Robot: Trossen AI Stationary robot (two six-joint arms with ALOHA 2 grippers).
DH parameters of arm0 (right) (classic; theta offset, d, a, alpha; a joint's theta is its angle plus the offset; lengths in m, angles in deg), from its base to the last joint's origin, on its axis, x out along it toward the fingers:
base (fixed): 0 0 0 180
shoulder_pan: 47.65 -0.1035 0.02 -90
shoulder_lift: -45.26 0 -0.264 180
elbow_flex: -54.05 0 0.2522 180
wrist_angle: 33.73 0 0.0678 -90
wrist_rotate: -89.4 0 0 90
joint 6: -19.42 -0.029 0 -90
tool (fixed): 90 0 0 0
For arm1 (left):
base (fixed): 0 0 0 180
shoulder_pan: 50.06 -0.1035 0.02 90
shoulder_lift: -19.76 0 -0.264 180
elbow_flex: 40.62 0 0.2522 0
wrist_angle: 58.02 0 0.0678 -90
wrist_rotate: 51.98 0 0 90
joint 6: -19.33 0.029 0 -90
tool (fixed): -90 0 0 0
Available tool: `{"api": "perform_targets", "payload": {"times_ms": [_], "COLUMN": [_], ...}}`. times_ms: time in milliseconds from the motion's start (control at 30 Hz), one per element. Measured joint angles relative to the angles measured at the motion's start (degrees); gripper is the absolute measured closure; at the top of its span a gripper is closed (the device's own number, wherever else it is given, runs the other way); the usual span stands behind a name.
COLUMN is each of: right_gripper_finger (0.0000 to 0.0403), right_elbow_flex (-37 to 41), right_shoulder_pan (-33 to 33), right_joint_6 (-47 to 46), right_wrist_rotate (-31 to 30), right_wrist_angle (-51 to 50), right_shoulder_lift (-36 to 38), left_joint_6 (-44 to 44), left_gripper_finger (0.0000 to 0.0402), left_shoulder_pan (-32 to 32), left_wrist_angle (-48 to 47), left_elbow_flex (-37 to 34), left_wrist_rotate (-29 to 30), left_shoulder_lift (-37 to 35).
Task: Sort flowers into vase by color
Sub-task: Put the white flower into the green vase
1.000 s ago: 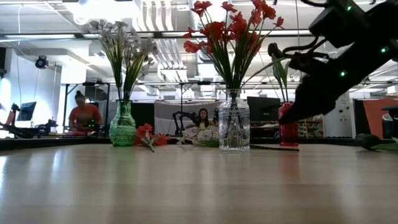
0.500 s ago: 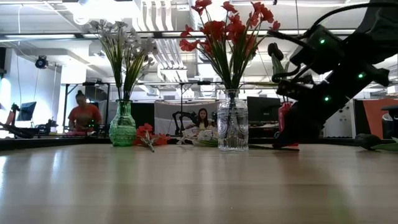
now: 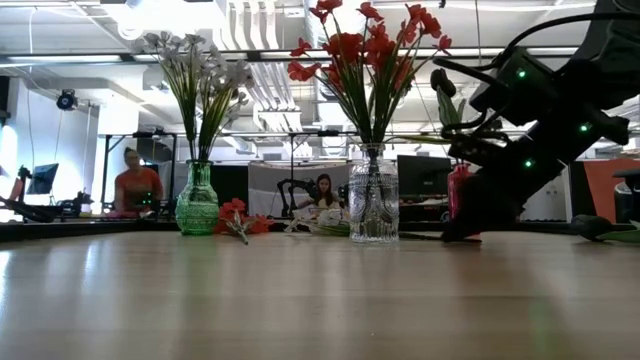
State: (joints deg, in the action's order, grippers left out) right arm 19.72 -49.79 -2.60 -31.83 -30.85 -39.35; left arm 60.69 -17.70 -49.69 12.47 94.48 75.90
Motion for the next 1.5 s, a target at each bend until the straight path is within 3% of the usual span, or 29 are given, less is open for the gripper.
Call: {"api": "perform_targets", "payload": {"times_ms": [433,633,1000,1500], "right_gripper_finger": [0.0346,0.0389,0.0393,0.0394], "right_elbow_flex": [1.5,1.5,1.3,-2.9], "right_shoulder_pan": [-1.6,-1.6,-1.6,-5.1], "right_joint_6": [0.1,0.2,-7.0,-24.2], "right_wrist_rotate": [1.6,1.7,2.0,1.5], "right_wrist_angle": [-1.9,-10.4,-25.2,-40.6], "right_shoulder_lift": [2.7,8.6,23.8,33.6], "left_joint_6": [-0.1,-0.1,-0.1,-3.2], "left_gripper_finger": [0.0265,0.0265,0.0265,0.0265], "left_shoulder_pan": [0.0,0.0,0.0,0.0], "left_wrist_angle": [0.1,0.1,0.1,0.3], "left_elbow_flex": [0.0,0.0,0.0,0.1], "left_wrist_rotate": [0.0,0.0,0.0,0.0], "left_shoulder_lift": [0.0,0.0,0.0,0.0]}}
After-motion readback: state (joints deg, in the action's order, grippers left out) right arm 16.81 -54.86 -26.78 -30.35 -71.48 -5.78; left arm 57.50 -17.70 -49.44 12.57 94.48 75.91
